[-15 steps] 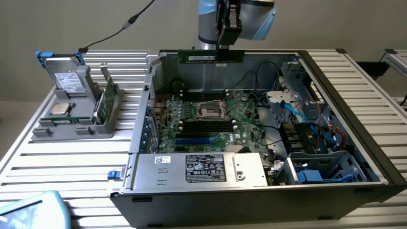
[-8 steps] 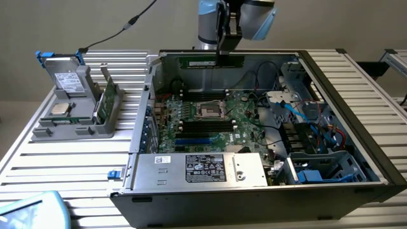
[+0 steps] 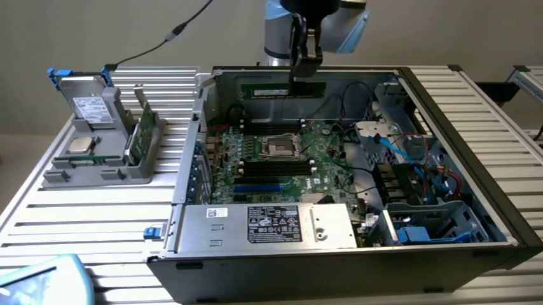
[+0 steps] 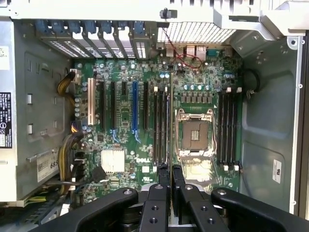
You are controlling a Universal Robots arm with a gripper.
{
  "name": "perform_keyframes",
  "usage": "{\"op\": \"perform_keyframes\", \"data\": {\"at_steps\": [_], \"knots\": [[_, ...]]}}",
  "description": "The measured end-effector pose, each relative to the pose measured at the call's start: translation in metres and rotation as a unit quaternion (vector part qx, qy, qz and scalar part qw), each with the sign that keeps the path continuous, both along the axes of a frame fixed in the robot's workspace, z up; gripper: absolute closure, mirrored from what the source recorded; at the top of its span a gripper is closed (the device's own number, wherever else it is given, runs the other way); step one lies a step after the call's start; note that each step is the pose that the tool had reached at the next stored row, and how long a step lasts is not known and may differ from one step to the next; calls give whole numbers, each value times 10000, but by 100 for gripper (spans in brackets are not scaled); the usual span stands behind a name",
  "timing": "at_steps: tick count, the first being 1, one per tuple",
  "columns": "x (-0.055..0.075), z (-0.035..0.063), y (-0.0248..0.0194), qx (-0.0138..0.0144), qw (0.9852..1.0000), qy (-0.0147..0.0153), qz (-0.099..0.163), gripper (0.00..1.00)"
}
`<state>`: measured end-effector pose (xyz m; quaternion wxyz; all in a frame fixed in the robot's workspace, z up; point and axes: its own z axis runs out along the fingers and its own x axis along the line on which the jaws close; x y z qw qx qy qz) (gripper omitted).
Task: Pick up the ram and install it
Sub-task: 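Insert the ram into the slot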
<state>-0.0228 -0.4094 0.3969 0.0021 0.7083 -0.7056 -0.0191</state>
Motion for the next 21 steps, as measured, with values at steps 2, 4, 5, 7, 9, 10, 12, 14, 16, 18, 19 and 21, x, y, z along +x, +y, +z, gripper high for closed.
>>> {"op": "perform_keyframes", "data": {"at_steps": [2, 4, 5, 7, 9, 10, 12, 14, 16, 18, 19, 21], "knots": [[35, -36, 1, 0, 10000, 0, 0, 86], [55, -72, 1, 0, 10000, 0, 0, 86], [55, -91, 1, 0, 10000, 0, 0, 86], [55, -128, 1, 0, 10000, 0, 0, 86], [55, -164, 1, 0, 10000, 0, 0, 86], [54, -183, 1, 0, 10000, 0, 0, 86], [53, -219, 1, -1, 10000, 0, 0, 86], [52, -255, 1, 0, 10000, 0, -1, 86], [50, -291, 1, 0, 10000, 0, -2, 86], [50, -328, 1, -1, 10000, 0, -1, 86], [50, -345, 1, -1, 10000, 1, -1, 86], [49, -381, 1, -1, 10000, 12, -3, 86]]}}
